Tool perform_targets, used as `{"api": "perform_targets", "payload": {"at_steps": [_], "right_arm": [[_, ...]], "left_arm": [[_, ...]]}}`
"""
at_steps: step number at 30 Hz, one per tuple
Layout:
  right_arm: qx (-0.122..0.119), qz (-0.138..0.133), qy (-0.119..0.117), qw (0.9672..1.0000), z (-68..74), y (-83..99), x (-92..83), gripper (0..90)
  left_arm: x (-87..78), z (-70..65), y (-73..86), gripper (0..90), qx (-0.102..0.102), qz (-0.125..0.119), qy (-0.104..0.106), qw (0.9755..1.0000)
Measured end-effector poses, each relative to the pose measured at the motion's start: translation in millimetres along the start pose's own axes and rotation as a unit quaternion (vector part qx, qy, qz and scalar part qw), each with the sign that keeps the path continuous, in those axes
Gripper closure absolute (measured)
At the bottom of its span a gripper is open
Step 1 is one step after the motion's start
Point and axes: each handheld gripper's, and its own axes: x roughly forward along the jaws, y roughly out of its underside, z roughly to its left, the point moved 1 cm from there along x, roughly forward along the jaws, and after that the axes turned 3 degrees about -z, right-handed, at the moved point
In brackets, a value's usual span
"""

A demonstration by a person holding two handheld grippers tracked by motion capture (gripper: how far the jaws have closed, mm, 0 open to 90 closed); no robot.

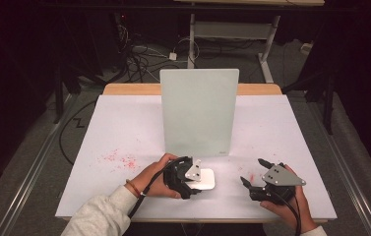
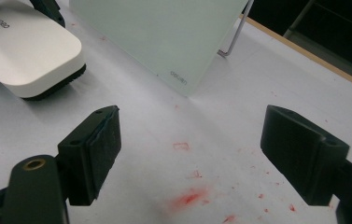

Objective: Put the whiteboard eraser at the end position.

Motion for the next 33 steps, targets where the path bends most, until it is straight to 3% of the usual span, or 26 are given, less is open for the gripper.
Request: {"api": "perform_targets", "payload": {"at_steps": [5,11,18,27,33], "right_arm": [[-0.001,0.000,-0.002,1.0000,0.7,-0.2,0.2,21.0],[-0.001,0.000,-0.002,1.0000,1.2,-0.6,0.2,20.9],[-0.002,-0.002,-0.003,1.0000,1.8,-1.3,-0.4,21.0],[-0.003,-0.006,-0.003,1.0000,2.3,-2.5,-2.0,21.0],[-0.004,-0.007,-0.004,1.0000,2.7,-2.9,-2.3,21.0]], "left_arm": [[3.6,-1.9,-1.5,28.5,0.002,0.001,-0.005,1.0000],[-7.8,-1.5,-4.2,25.7,-0.018,-0.048,-0.015,0.9986],[-20.7,0.4,-1.5,22.7,-0.030,-0.074,-0.052,0.9954],[-37.2,4.7,4.5,21.6,-0.053,-0.105,-0.122,0.9855],[-47.2,6.3,9.9,20.6,-0.063,-0.122,-0.169,0.9760]]}}
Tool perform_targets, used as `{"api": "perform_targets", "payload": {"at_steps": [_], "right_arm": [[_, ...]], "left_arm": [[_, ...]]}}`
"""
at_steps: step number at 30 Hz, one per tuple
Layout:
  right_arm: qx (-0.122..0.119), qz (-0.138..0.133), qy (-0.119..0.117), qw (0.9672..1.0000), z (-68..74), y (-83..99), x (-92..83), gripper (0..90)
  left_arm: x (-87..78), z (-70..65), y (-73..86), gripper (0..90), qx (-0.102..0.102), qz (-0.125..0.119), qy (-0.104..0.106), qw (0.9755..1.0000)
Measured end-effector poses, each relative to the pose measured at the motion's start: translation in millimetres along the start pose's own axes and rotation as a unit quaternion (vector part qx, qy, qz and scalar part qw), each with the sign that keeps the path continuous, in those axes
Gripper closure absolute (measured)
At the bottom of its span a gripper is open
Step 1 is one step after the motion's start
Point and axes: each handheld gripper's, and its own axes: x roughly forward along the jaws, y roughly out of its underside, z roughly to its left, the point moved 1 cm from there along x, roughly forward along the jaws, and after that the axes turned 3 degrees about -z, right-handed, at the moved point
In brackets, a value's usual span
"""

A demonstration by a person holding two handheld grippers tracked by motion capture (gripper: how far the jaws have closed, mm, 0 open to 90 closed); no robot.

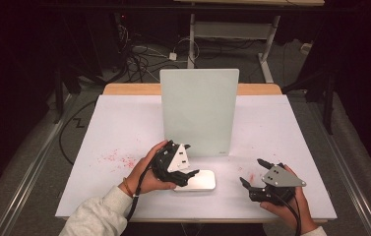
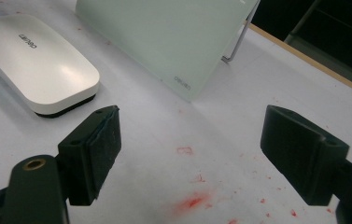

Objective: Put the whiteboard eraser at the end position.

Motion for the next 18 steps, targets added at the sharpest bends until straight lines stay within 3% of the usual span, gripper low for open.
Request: {"api": "perform_targets", "payload": {"at_steps": [8,13,18], "right_arm": [[0.000,-0.001,-0.001,1.0000,0.4,-0.2,-0.6,21.0],[0.001,-0.003,-0.002,1.0000,0.8,-0.4,-0.5,21.0],[0.002,-0.003,-0.005,1.0000,0.9,-0.3,0.7,21.1]], "left_arm": [[-21.6,9.2,14.8,18.2,-0.008,-0.011,-0.061,0.9981],[-38.4,15.9,32.9,18.2,-0.024,-0.013,-0.109,0.9937],[-55.7,21.7,55.4,18.2,-0.049,-0.014,-0.139,0.9890]]}}
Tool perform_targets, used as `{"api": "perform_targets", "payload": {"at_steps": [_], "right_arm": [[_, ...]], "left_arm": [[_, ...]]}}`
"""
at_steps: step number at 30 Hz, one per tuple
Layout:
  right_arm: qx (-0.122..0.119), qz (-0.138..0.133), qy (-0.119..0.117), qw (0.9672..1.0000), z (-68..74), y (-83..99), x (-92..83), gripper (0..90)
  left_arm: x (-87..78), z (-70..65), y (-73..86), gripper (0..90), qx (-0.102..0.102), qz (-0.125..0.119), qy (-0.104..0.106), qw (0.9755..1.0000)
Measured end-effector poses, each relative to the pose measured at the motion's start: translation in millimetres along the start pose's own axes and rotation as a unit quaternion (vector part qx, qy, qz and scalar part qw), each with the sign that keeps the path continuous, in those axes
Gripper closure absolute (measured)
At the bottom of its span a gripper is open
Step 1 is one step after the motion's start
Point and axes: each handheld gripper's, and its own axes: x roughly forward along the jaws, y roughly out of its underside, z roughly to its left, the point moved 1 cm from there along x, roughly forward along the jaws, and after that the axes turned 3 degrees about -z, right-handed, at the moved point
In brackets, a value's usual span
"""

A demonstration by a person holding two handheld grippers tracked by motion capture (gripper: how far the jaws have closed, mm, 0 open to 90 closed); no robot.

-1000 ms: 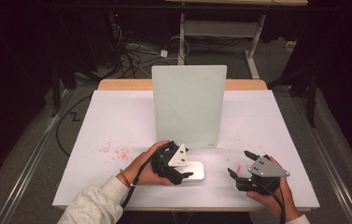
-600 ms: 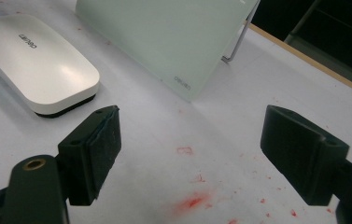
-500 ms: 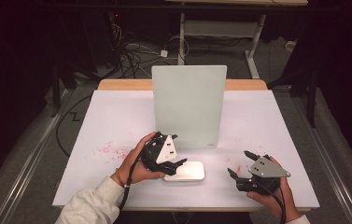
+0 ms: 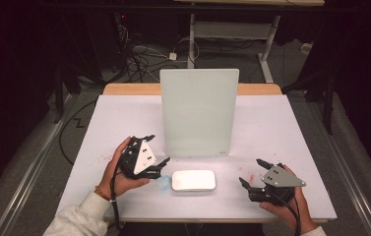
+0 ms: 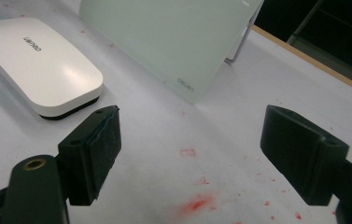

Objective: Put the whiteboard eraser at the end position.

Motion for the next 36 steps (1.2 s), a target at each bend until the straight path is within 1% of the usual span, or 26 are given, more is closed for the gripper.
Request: {"api": "perform_targets", "payload": {"at_steps": [2,4,5,7,9,10,11,13,14,16,17,18,20,22,25,31,34,36], "right_arm": [[0.001,0.001,0.000,1.0000,-0.6,0.6,0.4,21.0],[0.003,0.002,0.000,1.0000,-0.9,1.5,0.7,21.1],[0.003,0.003,0.000,1.0000,-0.9,1.8,0.8,21.1],[0.002,0.003,0.000,1.0000,-0.9,1.5,0.3,21.0],[0.001,0.002,0.001,1.0000,-0.7,0.8,0.0,21.0],[0.002,0.001,0.001,1.0000,-0.7,0.8,0.0,21.1],[0.002,0.002,0.001,1.0000,-0.7,0.9,0.1,21.1],[0.000,0.002,0.001,1.0000,-0.5,1.5,0.3,21.0],[0.001,0.003,0.001,1.0000,-0.6,1.9,0.1,21.0],[0.001,0.004,0.001,1.0000,-1.6,2.3,-0.1,21.0],[0.002,0.004,0.003,1.0000,-1.8,2.4,-0.4,21.1],[0.002,0.004,0.005,1.0000,-2.3,2.3,-0.7,21.0],[0.000,0.001,0.006,1.0000,-2.8,1.6,-1.8,21.0],[-0.001,-0.001,0.008,1.0000,-2.6,0.4,-3.0,21.0],[-0.003,-0.003,0.009,1.0000,-1.4,-1.1,-3.4,21.1],[-0.009,0.000,0.005,0.9999,2.1,-2.7,-1.3,21.0],[-0.008,0.002,0.003,1.0000,1.9,-2.1,-0.4,21.0],[-0.007,0.002,0.004,1.0000,1.3,-1.4,-0.4,21.0]], "left_arm": [[-4.0,1.9,9.8,17.0,0.000,0.008,-0.016,0.9998],[-7.8,2.9,19.6,17.0,-0.005,0.016,-0.022,0.9996],[-10.1,2.7,24.1,17.0,-0.006,0.021,-0.029,0.9993],[-15.8,2.1,33.4,17.0,-0.005,0.030,-0.041,0.9987],[-20.5,1.0,43.8,17.0,-0.015,0.038,-0.054,0.9977],[-22.9,0.5,49.1,17.0,-0.016,0.044,-0.060,0.9971],[-25.4,0.1,54.2,17.0,-0.021,0.047,-0.063,0.9967],[-29.3,-0.7,63.6,17.0,-0.036,0.055,-0.059,0.9961],[-31.3,-1.5,67.3,17.0,-0.038,0.059,-0.060,0.9957],[-33.7,-2.8,72.8,17.0,-0.050,0.063,-0.054,0.9953],[-34.5,-4.2,74.3,17.0,-0.049,0.068,-0.056,0.9949],[-35.8,-5.5,74.9,17.0,-0.044,0.072,-0.057,0.9948],[-38.6,-6.6,73.9,17.0,-0.043,0.070,-0.059,0.9949],[-40.1,-7.2,73.7,17.0,-0.051,0.061,-0.058,0.9952],[-40.0,-8.2,74.5,17.0,-0.044,0.067,-0.055,0.9953],[-40.6,-7.1,74.8,17.0,-0.049,0.064,-0.050,0.9955],[-39.3,-6.8,74.9,17.0,-0.054,0.062,-0.049,0.9954],[-38.8,-7.0,74.9,17.0,-0.053,0.064,-0.051,0.9952]]}}
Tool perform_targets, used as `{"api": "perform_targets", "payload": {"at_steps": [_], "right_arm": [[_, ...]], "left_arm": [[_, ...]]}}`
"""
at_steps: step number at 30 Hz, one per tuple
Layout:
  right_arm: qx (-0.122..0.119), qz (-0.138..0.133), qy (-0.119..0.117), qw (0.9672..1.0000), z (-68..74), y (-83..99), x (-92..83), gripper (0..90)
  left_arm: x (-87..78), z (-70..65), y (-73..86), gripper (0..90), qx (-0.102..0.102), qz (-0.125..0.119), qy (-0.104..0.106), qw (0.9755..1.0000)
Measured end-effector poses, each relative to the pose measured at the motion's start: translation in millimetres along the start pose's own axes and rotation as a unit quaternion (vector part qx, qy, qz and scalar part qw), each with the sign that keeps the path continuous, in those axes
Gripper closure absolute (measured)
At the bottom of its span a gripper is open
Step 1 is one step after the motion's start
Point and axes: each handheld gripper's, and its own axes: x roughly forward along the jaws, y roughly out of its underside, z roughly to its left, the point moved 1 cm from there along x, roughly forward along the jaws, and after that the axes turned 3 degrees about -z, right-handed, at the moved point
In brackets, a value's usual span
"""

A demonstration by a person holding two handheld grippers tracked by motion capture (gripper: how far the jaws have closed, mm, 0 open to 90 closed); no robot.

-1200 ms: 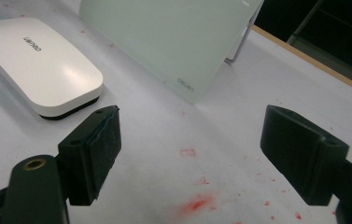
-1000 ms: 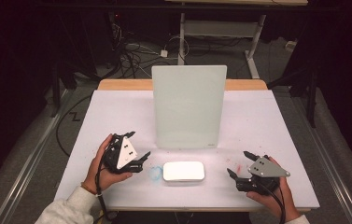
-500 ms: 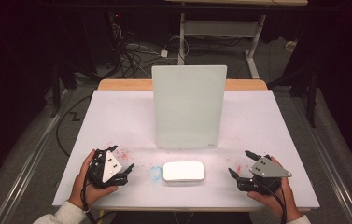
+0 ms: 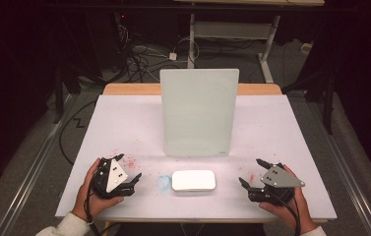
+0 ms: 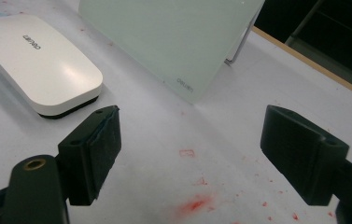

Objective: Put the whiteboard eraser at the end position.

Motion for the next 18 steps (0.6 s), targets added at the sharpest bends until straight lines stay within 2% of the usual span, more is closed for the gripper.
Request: {"api": "perform_targets", "payload": {"at_steps": [18], "right_arm": [[0.004,0.000,0.002,1.0000,-4.1,2.9,1.1,20.8]], "left_arm": [[7.1,1.1,0.4,17.0,-0.011,0.009,0.005,0.9999]]}}
